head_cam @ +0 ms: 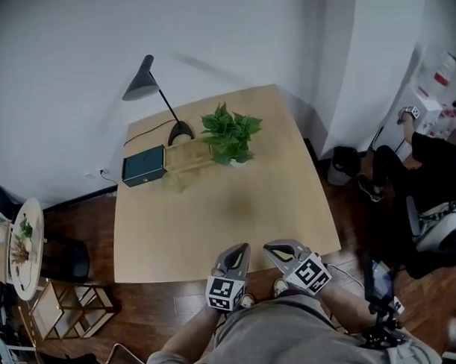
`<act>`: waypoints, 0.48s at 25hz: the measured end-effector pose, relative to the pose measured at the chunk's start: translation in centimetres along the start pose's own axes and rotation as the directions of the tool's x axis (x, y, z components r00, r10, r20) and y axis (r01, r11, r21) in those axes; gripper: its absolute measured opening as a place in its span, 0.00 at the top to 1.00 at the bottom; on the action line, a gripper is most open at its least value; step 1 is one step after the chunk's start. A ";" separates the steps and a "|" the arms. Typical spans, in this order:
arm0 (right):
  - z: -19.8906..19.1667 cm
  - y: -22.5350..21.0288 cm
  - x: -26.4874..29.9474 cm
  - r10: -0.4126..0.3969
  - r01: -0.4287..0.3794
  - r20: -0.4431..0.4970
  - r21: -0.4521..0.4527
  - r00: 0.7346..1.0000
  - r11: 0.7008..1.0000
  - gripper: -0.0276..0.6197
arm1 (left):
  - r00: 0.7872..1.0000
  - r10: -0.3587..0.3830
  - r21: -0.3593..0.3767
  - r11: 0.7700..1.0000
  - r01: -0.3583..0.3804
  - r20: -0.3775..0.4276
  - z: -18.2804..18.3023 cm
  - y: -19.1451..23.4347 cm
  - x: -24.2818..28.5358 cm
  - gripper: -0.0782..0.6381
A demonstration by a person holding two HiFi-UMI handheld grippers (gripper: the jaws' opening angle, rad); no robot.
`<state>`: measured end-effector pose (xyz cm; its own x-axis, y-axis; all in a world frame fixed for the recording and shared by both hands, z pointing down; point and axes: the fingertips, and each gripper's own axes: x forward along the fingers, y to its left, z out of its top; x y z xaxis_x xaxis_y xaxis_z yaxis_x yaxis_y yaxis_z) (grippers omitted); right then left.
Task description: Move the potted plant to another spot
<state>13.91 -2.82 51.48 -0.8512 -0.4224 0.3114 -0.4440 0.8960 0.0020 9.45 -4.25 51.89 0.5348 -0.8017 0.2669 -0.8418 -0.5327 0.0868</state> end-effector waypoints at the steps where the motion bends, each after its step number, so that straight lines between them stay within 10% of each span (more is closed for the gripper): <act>1: -0.1 0.1 -0.1 -0.005 0.005 0.001 0.007 1.000 1.000 0.95 | 1.000 -0.004 -0.003 1.000 0.004 -0.009 -0.1 -0.2 -0.1 0.89; 12: 0.2 1.2 0.5 0.009 -0.009 0.002 0.007 1.000 1.000 0.95 | 1.000 0.004 -0.011 1.000 -0.005 -0.017 -0.4 -0.3 -1.6 0.89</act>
<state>12.87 -1.95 51.44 -0.8558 -0.4146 0.3095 -0.4382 0.8988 -0.0077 8.87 -2.70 51.85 0.5298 -0.7992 0.2837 -0.8450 -0.5261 0.0960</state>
